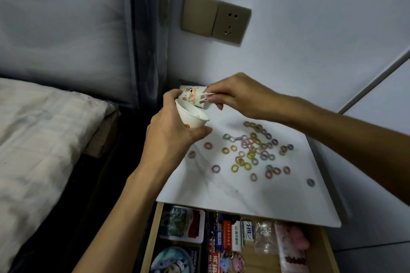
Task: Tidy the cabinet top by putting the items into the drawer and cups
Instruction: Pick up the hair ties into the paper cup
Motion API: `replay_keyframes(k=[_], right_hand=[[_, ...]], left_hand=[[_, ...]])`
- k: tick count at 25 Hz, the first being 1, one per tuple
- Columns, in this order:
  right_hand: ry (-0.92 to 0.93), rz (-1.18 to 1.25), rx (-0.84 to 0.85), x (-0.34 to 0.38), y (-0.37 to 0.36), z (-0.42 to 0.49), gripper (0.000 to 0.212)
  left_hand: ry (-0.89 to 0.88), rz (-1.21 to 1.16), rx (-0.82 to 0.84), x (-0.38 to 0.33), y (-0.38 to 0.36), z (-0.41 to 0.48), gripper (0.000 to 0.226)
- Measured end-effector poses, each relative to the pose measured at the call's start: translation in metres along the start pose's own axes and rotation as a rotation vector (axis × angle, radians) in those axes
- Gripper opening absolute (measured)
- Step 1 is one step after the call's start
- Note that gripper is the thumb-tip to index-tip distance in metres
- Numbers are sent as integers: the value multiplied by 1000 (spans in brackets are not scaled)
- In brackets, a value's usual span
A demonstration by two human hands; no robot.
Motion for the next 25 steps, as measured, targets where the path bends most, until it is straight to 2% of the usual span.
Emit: replay_keyframes(k=[3,5,9,12,16,20,25], right_hand=[[254,-172,158,26,4,12,16],[289,-146,215,35,2,14,12],[17,163,104,28,8,1,25],[-145,306,38,19,5,-14,20],[-378,448,-171,10,-5,-39,12],[-558,493,-93,16,-14,-84,15],[-658,419,-116,30,-25,-156,22]], left_hand=[[-6,-7,39,-3,-4,-2,87],[-16,-16,56,-6,-5,-4,85],[-35,-41,65,-8,-6,-5,82],[-64,-1,73,-6,-7,-8,92],[-82,-21,102,-8,-15,-14,93],[-96,-91,205,-15,-28,-35,78],[-206,-26,483,-14,-48,-77,86]])
Point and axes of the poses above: each hand's wrist, its own z-axis towards the middle knuckle, its own y-axis out of the back of the hand, x = y × z, the point moved 1 cm from there along z, towards the middle knuckle, and after that the axes turned 6 degrees about -x, right-handed, at the moved point
